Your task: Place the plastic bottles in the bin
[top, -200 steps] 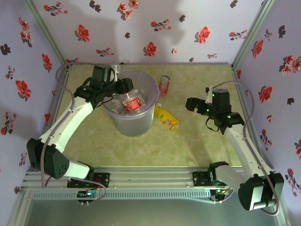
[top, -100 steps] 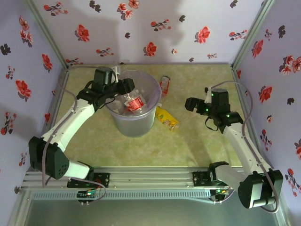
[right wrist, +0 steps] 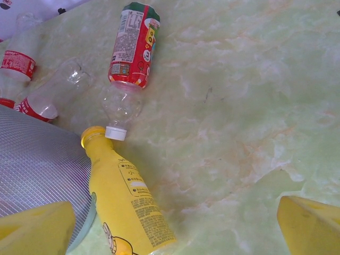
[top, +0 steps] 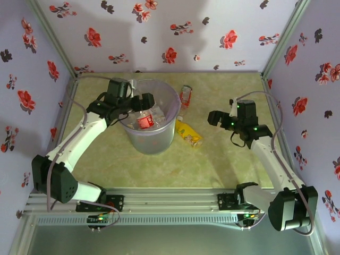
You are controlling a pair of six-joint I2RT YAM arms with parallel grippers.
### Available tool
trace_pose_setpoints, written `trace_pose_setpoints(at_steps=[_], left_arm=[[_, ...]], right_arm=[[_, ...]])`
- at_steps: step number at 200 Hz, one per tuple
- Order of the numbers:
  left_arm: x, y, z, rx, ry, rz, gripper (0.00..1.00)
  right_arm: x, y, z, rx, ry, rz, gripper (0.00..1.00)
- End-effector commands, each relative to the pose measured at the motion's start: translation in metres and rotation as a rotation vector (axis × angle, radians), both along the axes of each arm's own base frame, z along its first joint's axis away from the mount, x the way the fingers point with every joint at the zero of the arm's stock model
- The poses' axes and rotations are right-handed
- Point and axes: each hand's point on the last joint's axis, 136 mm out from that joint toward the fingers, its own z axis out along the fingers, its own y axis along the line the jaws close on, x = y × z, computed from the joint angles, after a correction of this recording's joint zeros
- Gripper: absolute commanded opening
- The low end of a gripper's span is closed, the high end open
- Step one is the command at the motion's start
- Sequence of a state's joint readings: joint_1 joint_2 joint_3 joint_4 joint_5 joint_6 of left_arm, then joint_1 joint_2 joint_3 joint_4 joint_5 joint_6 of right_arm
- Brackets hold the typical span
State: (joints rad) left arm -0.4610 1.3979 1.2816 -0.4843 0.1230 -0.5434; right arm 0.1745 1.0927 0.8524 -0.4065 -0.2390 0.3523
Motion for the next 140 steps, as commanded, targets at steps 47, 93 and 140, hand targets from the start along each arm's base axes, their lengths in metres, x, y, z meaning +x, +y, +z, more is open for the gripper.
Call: trace_pose_setpoints(at_steps=[47,93,140], left_arm=[[0.0,0.004,0.052,0.02,-0.091,-0.007,1.0],[-0.007,0.006,0.081,0.02,-0.143,-0.024,1.0],[-0.016,0.017,0.084,0.049,-0.149,-0.008,0.97]], right_arm=[[0.03,0.024,0.013,0.022,-0.03,0.007,0.98],[0.045,0.037,0.019,0.065,-0.029,-0.011,0.95],[0.05,0.065,0.01,0.064,-0.002,0.039,0.9]])
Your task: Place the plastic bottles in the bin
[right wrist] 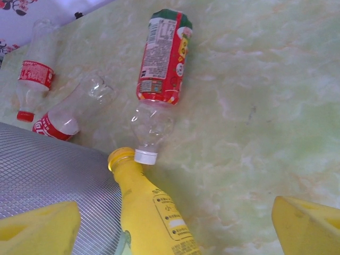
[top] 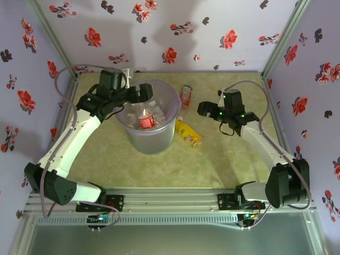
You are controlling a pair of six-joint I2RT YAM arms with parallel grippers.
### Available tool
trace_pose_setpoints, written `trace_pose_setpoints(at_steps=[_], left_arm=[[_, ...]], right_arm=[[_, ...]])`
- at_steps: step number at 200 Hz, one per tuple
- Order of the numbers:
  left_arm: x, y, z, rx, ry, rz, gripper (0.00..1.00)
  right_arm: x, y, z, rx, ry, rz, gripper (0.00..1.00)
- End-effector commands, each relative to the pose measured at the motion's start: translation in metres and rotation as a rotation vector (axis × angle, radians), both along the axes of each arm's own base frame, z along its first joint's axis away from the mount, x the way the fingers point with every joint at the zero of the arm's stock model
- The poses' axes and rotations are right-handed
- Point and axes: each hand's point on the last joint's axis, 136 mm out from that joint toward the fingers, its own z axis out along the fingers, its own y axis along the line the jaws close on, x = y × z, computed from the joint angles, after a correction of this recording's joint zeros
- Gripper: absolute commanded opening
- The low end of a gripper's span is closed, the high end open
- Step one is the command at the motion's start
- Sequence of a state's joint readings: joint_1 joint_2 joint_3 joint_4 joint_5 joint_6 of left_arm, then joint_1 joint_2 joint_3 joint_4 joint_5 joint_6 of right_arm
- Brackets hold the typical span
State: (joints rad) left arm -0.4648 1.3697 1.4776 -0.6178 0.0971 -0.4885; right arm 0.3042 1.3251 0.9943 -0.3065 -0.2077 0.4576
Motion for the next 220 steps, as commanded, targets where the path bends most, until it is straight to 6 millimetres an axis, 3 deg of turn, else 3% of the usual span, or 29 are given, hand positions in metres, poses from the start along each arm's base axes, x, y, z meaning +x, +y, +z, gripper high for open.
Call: trace_pose_setpoints(at_steps=[1,50,90,120,161,191,220], left_arm=[[-0.011,0.012,0.013,0.04,-0.036,0.011,0.97],[-0.006,0.011,-0.003,0.103,-0.007,0.013,0.63],[0.002,-0.01,-0.021,0.13,0.022,-0.028,0.51],[0.005,-0.038,-0.036,0.131,0.045,-0.08,0.43],[0.005,-0.047,-0.053,0.123,0.069,-0.081,0.44],[0.003,-0.04,-0.052,0.145,0.062,-0.067,0.65],[-0.001,-0.03,-0.038,0.159,0.036,-0.055,0.76]], right_arm=[[0.007,0.012,0.009,0.013,-0.027,0.0,0.9],[0.001,0.024,-0.002,0.007,0.008,0.035,0.8],[-0.008,0.017,-0.009,-0.041,0.025,0.037,0.8],[-0.011,0.014,-0.012,-0.052,0.03,0.037,0.8],[-0.011,0.012,-0.014,-0.066,0.033,0.036,0.82],[-0.009,0.012,-0.015,-0.08,0.039,0.035,0.87],[-0.003,0.011,-0.015,-0.081,0.038,0.016,0.88]])
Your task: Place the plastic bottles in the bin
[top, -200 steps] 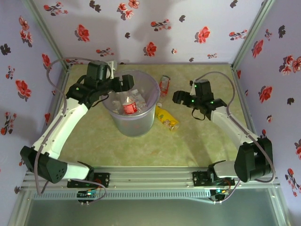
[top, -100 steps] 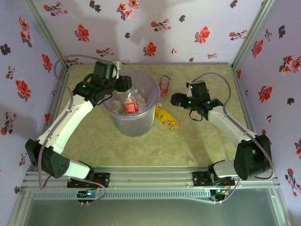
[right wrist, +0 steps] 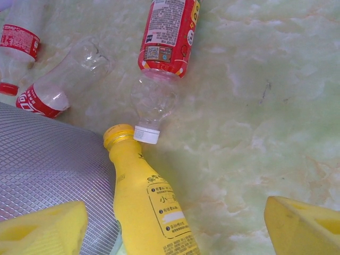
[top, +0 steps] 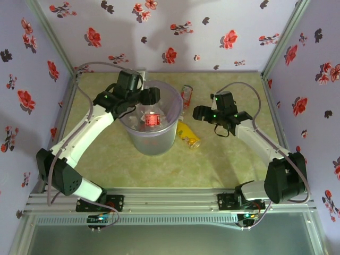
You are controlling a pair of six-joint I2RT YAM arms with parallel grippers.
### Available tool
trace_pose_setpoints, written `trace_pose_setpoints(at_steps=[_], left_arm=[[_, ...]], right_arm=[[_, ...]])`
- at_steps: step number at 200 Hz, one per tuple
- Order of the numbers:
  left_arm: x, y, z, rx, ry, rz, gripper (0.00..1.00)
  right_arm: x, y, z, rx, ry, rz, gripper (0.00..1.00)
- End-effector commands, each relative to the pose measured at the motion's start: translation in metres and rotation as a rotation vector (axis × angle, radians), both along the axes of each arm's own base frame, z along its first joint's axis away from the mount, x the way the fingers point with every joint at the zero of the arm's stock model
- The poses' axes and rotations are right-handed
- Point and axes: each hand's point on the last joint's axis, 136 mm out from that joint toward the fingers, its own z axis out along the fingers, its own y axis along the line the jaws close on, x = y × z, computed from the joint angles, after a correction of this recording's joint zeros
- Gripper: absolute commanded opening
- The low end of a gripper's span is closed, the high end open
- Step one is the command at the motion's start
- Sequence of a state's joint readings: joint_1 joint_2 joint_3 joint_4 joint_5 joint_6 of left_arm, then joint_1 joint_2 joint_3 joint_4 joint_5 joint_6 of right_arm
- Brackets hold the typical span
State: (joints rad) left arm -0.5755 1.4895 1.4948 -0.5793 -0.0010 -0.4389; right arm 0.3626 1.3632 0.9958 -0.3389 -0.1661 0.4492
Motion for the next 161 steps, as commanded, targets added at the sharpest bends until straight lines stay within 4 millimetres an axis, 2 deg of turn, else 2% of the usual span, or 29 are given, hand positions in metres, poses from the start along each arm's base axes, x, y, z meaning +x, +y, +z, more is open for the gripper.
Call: trace_pose_setpoints(at_steps=[1,25,69,88,121,161], left_arm=[[-0.012,0.011,-0.004,0.044,0.027,0.009,0.76],[-0.016,0.022,0.007,0.041,0.006,0.024,0.82],[-0.033,0.034,0.033,-0.022,-0.048,0.047,0.95],[-0.039,0.039,0.037,-0.038,-0.056,0.054,0.99],[-0.042,0.045,0.04,-0.054,-0.07,0.066,1.0],[-0.043,0.042,0.041,-0.079,-0.087,0.046,1.0]], right_arm=[[0.006,-0.003,0.006,-0.026,-0.018,-0.018,0.88],[0.019,0.001,0.003,-0.014,-0.01,-0.046,0.88],[0.054,0.03,-0.012,-0.02,0.009,-0.041,0.84],[0.069,0.04,-0.022,-0.026,0.016,-0.054,0.86],[0.091,0.053,-0.046,-0.047,0.049,-0.082,0.97],[0.11,0.063,-0.076,-0.066,0.088,-0.1,0.95]])
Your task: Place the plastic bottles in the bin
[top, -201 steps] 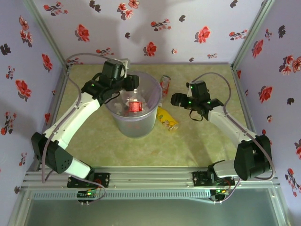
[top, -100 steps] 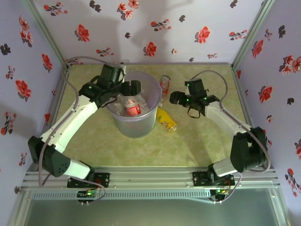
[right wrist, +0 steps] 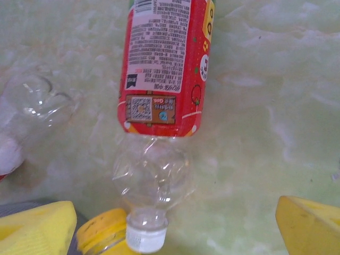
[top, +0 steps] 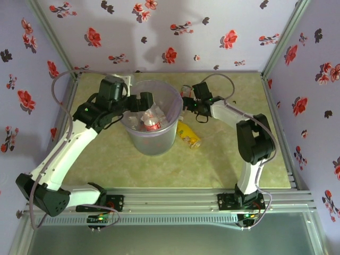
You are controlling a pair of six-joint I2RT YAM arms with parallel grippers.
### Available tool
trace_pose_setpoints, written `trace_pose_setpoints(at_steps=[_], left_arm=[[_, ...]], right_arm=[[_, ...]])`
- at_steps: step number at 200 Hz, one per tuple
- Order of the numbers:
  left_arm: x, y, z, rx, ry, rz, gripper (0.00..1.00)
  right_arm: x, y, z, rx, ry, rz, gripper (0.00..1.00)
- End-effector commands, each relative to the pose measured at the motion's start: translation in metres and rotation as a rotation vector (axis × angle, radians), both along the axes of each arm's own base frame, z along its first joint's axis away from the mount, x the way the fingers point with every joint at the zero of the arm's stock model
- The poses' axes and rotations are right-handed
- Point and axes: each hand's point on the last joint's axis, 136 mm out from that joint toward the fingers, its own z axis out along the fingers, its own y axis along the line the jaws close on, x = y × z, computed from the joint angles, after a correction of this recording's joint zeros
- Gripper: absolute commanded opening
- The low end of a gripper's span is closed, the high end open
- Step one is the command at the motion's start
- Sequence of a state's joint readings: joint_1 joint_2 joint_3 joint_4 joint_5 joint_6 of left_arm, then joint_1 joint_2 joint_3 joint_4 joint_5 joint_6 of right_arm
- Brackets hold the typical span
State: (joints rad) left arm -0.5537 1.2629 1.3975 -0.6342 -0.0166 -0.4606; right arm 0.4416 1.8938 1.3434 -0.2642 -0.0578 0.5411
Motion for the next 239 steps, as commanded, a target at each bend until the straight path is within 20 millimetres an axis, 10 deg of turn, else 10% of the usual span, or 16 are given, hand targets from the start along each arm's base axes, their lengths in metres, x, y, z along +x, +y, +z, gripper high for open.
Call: trace_pose_setpoints(at_steps=[1,140,239], left_arm=[[0.0,0.001,0.006,-0.031,-0.03,-0.002,0.99],[0.003,0.006,0.0,-0.041,-0.025,0.009,1.0],[0.005,-0.004,0.028,-0.156,-0.07,-0.005,1.0]], right_arm=[[0.017,0.007,-0.005,-0.003,-0.013,-0.038,0.95],[0.025,0.025,-0.066,-0.04,0.08,-0.017,0.74],[0.009,-0.007,-0.006,-0.089,-0.017,0.029,0.54]])
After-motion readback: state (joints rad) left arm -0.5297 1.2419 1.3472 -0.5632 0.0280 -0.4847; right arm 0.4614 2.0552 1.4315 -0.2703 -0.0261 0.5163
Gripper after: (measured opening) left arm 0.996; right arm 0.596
